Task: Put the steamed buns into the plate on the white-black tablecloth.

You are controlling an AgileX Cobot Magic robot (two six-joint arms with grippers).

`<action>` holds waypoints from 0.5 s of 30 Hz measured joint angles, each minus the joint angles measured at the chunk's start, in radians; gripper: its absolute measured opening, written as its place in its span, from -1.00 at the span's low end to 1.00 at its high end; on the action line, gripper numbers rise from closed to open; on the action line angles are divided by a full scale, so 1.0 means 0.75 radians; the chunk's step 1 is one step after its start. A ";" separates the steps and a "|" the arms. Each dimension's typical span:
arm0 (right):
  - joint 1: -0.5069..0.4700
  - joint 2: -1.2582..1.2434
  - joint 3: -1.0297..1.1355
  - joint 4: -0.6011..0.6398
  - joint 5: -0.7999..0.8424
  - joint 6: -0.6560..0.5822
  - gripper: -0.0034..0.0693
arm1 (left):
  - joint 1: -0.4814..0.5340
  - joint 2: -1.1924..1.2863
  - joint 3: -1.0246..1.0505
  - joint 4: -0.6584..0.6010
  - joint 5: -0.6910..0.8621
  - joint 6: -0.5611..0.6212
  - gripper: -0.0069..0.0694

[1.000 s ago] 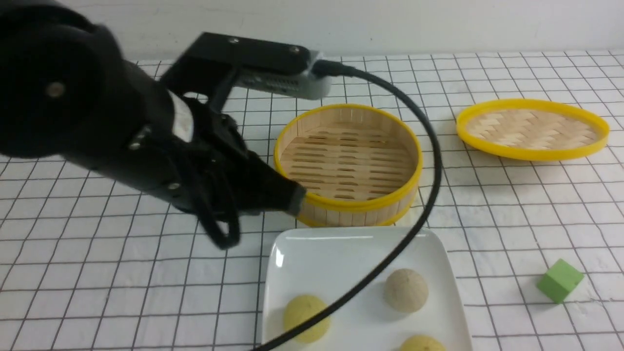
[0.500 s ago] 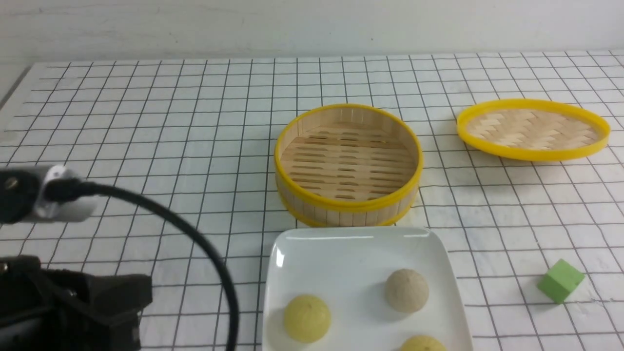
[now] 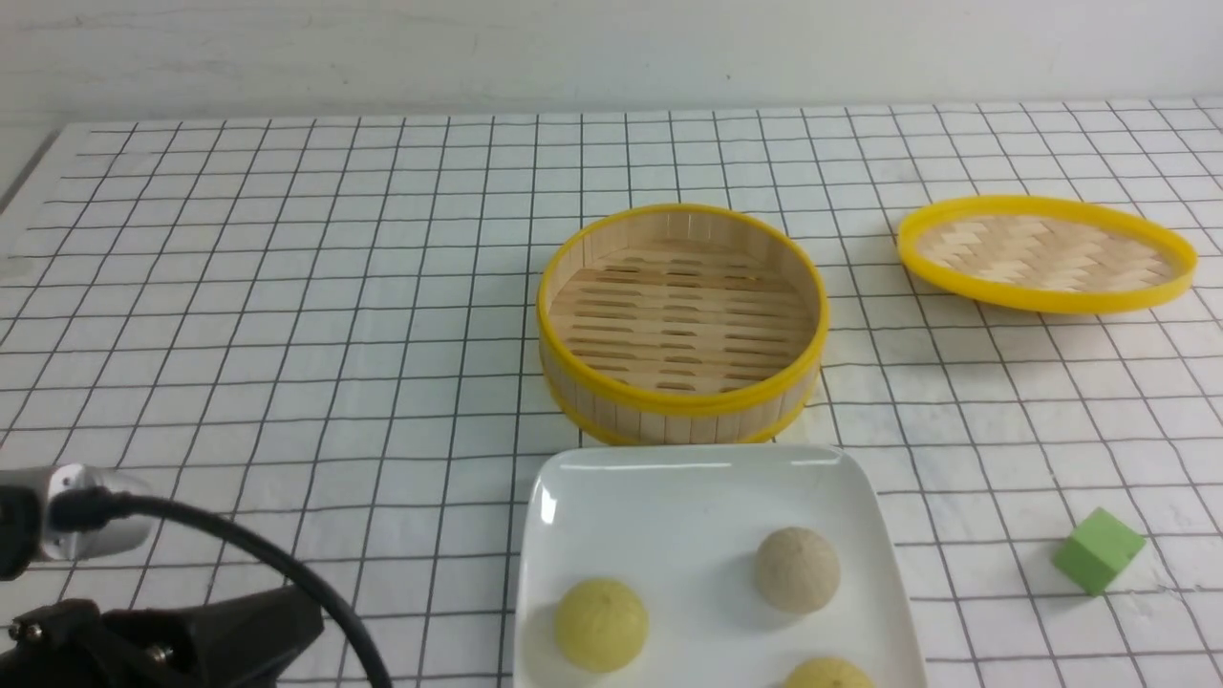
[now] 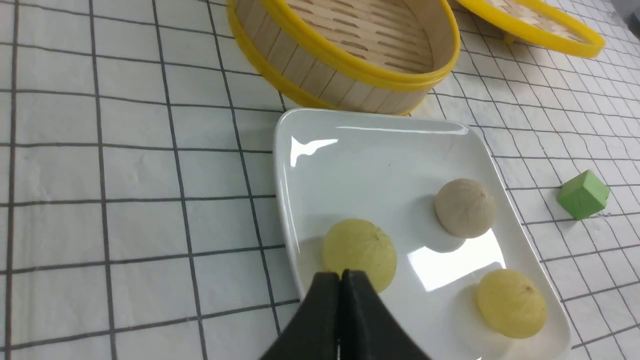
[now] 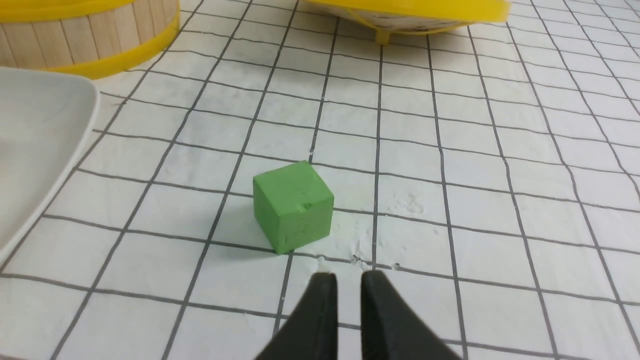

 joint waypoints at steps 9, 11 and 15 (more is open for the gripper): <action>0.000 0.000 0.000 0.000 0.000 0.000 -0.60 | 0.299 -0.146 0.202 -0.228 -0.291 0.666 -0.72; 0.000 0.000 0.000 0.000 0.001 0.000 -0.59 | 0.458 -0.255 0.296 -0.238 -0.333 0.832 -0.72; 0.000 0.000 0.000 0.000 0.001 0.000 -0.58 | 0.651 -0.447 0.422 -0.201 -0.314 0.902 -0.72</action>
